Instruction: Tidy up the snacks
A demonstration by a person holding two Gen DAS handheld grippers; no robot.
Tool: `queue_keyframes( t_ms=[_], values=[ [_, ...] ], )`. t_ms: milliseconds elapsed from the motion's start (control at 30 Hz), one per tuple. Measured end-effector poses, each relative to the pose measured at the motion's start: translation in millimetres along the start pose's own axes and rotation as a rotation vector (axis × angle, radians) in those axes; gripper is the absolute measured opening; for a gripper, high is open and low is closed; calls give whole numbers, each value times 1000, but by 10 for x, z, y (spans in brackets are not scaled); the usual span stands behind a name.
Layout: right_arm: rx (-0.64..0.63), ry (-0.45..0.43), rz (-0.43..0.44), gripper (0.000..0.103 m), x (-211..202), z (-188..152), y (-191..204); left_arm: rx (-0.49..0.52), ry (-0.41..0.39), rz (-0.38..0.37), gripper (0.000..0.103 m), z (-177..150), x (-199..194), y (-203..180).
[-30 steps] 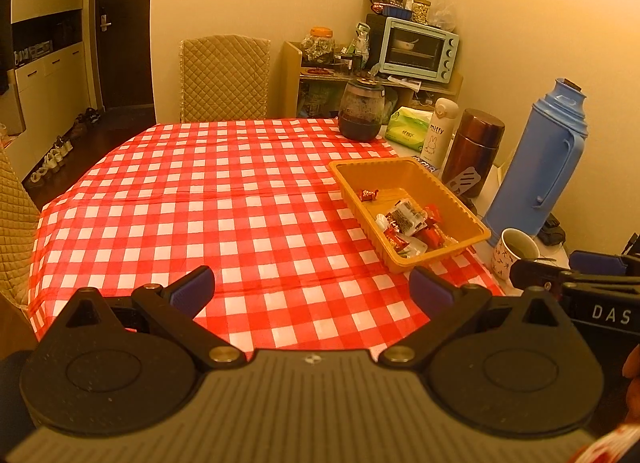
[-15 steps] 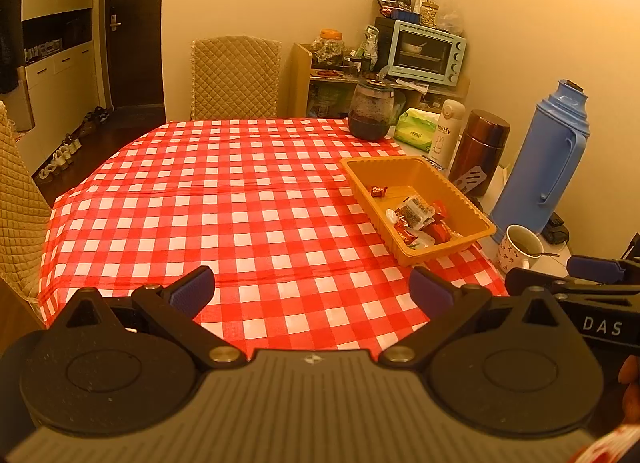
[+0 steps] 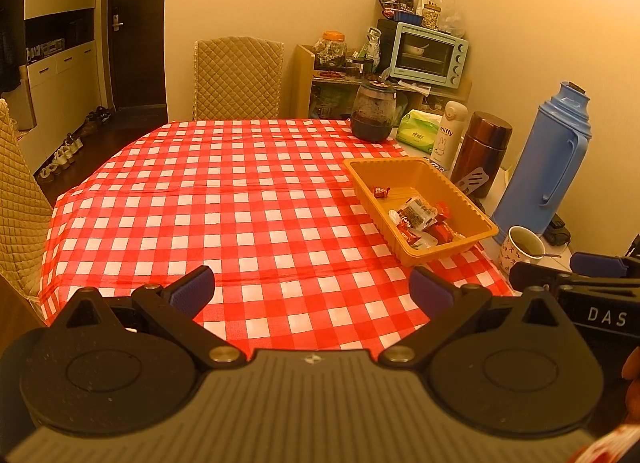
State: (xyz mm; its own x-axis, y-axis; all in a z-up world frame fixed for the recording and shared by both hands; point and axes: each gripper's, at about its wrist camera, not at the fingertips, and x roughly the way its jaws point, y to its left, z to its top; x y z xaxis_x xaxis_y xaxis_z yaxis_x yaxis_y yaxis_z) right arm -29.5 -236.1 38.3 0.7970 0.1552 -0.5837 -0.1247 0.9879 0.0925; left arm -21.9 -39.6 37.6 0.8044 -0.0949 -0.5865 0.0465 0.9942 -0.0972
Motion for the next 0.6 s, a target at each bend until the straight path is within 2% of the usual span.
queue_keyframes(
  t_ms=[600],
  values=[
    [1,1,4,81,23,-2,13,2,-2,-2,103,-8,3,6]
  ],
)
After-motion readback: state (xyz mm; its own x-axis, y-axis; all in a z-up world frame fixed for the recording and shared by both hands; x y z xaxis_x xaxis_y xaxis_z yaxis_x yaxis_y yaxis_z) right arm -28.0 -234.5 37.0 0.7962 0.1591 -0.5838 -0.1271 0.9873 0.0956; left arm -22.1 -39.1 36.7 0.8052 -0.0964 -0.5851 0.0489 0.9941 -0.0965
